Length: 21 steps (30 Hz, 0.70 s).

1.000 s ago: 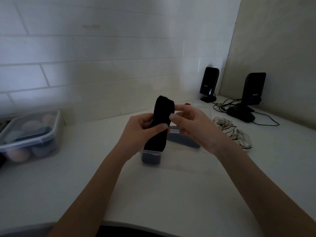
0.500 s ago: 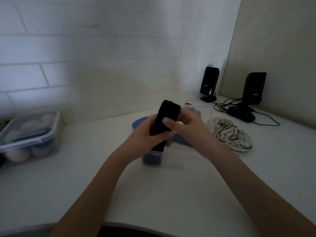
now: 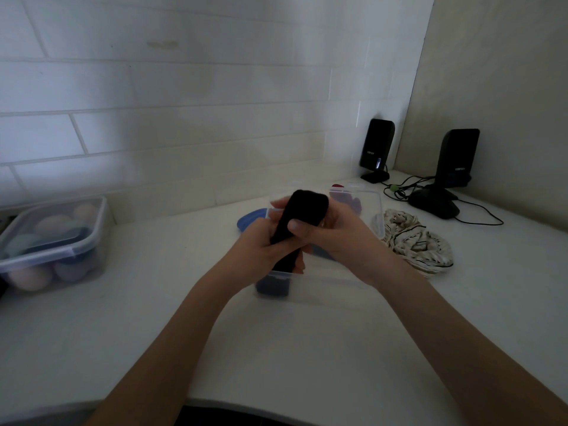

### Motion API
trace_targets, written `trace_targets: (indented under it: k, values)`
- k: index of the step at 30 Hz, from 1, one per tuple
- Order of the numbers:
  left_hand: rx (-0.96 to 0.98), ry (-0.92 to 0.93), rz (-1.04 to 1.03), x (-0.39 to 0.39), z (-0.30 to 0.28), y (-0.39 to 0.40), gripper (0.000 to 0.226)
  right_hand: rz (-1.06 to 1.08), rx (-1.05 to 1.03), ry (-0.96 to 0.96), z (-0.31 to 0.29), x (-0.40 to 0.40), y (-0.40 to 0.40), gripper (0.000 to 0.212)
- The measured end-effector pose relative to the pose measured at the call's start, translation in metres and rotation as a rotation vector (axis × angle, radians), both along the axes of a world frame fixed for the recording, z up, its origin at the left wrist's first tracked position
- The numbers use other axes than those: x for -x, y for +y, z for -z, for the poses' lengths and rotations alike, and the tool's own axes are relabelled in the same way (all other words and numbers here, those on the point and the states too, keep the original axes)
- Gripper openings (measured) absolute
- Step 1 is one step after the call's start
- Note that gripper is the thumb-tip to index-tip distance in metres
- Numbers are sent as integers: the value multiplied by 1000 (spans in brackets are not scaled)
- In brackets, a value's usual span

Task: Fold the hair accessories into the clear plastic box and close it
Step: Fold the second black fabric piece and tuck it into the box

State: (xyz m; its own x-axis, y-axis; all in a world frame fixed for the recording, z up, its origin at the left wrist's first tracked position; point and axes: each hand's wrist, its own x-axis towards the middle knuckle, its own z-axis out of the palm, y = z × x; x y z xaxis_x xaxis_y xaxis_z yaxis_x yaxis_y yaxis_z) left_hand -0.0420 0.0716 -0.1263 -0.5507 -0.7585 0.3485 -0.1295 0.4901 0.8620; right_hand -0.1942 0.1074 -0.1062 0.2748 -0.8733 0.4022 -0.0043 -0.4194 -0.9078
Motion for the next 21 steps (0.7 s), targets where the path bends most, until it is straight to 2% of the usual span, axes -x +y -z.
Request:
trace_targets:
  k: [4,7,11,16,18,21]
  values:
    - [21,15,6,-1,-1,-2,9,107,2,-143,0,3,-3,17]
    - [1,1,11,-3,-2,-2,14,182,20,-239,1,9,-8,21]
    - [-5,-80,36,-4,-1,-3,13,198,-2,-248,2,9,-10,25]
    - [-138,34,54,-4,-2,-4,13,120,-69,-235,2,10,-11,39]
    - [-157,68,61,-4,-1,-5,12,87,-97,-235,2,11,-11,36]
    - [-166,102,47,-3,2,-6,10,160,-77,-259,3,11,-12,26]
